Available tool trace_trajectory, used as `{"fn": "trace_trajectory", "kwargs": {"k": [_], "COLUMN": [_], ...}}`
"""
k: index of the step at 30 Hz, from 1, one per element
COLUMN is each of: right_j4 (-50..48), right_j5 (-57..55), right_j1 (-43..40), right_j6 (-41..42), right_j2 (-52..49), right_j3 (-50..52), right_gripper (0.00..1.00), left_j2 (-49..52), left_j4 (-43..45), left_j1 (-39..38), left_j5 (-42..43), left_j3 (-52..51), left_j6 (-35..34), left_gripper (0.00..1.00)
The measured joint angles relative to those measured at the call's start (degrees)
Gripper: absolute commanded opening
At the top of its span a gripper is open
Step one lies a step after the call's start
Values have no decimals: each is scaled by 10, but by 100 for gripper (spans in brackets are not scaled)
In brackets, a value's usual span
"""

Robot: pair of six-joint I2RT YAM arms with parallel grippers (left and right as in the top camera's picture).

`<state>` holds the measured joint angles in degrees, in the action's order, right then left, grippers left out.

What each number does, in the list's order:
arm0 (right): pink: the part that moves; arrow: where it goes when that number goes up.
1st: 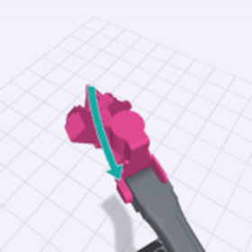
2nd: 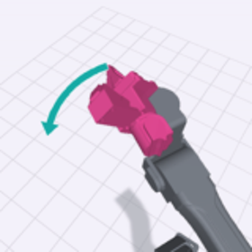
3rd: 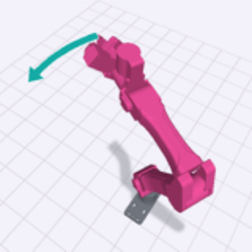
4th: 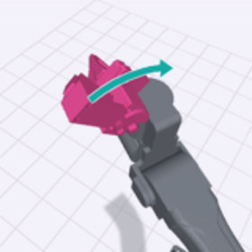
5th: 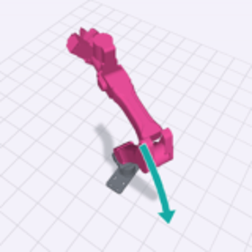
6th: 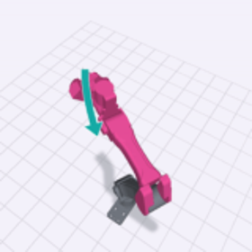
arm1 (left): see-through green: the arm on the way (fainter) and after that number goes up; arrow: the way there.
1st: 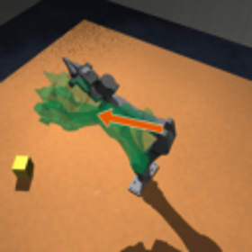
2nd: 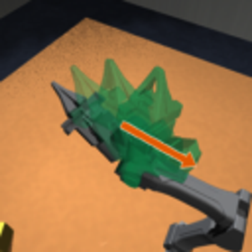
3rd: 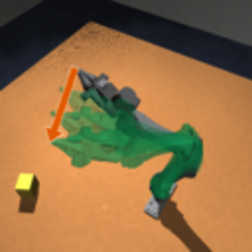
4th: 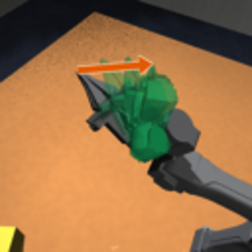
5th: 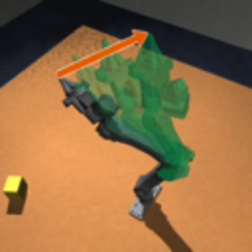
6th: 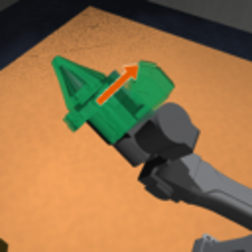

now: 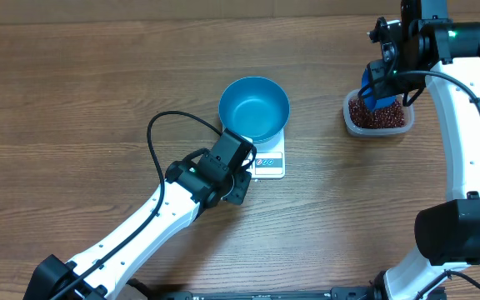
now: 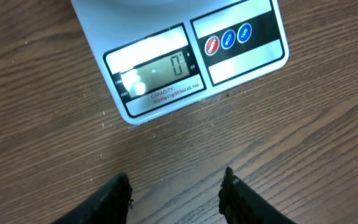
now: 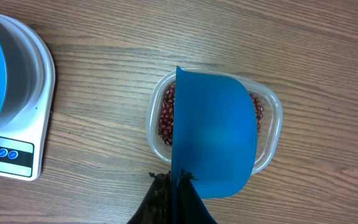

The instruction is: Scoop item into bowl and weigh 150g on scale

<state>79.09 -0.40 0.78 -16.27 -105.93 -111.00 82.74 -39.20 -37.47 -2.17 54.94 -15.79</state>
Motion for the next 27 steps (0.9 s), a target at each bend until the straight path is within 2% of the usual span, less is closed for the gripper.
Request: {"fn": "trace_trajectory", "kwargs": {"k": [3, 4, 27], "right_j4": [0, 0, -2], "right_j5": [0, 0, 0], "right_j1": [0, 0, 0], "right_j6": [0, 0, 0], "right_j2": [0, 0, 0], "right_j3": [0, 0, 0], "right_gripper": [4, 4, 4], "left_j2": [0, 0, 0], "left_j4": [-7, -10, -45], "left_j1": [0, 0, 0], "left_j5": [0, 0, 0], "left_j3": [0, 0, 0], "left_j6": [0, -1, 15], "left_gripper": [98, 99, 100]}}
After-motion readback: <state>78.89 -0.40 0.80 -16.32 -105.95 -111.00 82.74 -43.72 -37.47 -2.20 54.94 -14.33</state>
